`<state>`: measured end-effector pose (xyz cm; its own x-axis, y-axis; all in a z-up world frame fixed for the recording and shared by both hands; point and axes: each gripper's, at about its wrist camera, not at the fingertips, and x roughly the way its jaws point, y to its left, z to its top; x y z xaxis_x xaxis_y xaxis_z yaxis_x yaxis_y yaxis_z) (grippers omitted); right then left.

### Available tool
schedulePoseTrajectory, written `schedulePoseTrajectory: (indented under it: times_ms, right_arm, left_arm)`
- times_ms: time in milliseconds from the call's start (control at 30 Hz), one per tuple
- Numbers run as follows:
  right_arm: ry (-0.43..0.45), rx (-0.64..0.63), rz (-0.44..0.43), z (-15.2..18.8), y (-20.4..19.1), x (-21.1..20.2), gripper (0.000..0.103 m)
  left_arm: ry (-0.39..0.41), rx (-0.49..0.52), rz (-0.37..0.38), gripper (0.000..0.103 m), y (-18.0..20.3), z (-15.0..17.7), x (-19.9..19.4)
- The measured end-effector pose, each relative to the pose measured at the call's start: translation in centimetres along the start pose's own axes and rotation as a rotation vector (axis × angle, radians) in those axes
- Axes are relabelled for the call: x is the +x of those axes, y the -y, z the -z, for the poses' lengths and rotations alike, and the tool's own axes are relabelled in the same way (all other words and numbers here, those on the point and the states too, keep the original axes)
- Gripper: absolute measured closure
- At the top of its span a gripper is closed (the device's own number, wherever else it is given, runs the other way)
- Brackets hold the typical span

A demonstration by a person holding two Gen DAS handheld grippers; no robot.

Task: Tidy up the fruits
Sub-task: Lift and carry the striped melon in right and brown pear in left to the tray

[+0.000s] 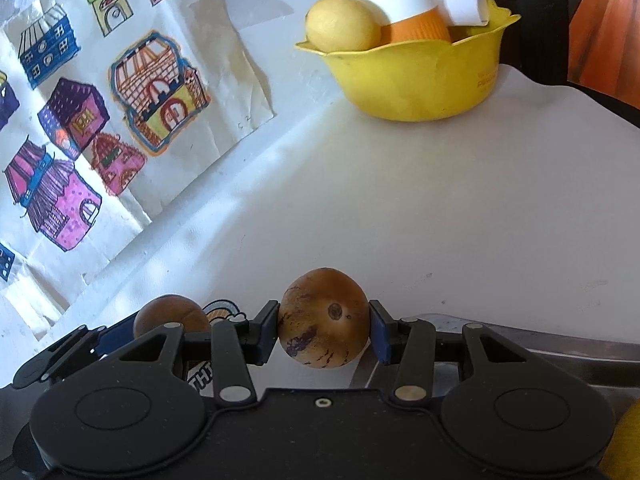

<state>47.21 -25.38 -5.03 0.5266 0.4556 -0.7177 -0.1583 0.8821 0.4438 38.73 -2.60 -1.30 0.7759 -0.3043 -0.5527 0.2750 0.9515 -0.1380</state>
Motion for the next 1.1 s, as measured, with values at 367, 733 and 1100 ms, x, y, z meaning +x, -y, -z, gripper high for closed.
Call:
schedulePoseTrajectory:
  times_ms: [367, 733, 1100]
  right_arm:
    - [-0.006, -0.033, -0.006, 0.0, -0.3, 0.5, 0.054]
    - [-0.008, -0.071, -0.003, 0.0, -0.7, 0.4, 0.054]
    - [-0.002, -0.099, -0.002, 0.0, -0.8, 0.4, 0.054]
  left_arm:
    - [-0.022, 0.040, 0.001, 0.037, -0.2, 1.4, -1.6]
    - [-0.075, -0.021, -0.007, 0.035, -0.3, 2.4, -1.7]
    - [-0.084, -0.117, -0.005, 0.028, -0.4, 2.1, -1.7]
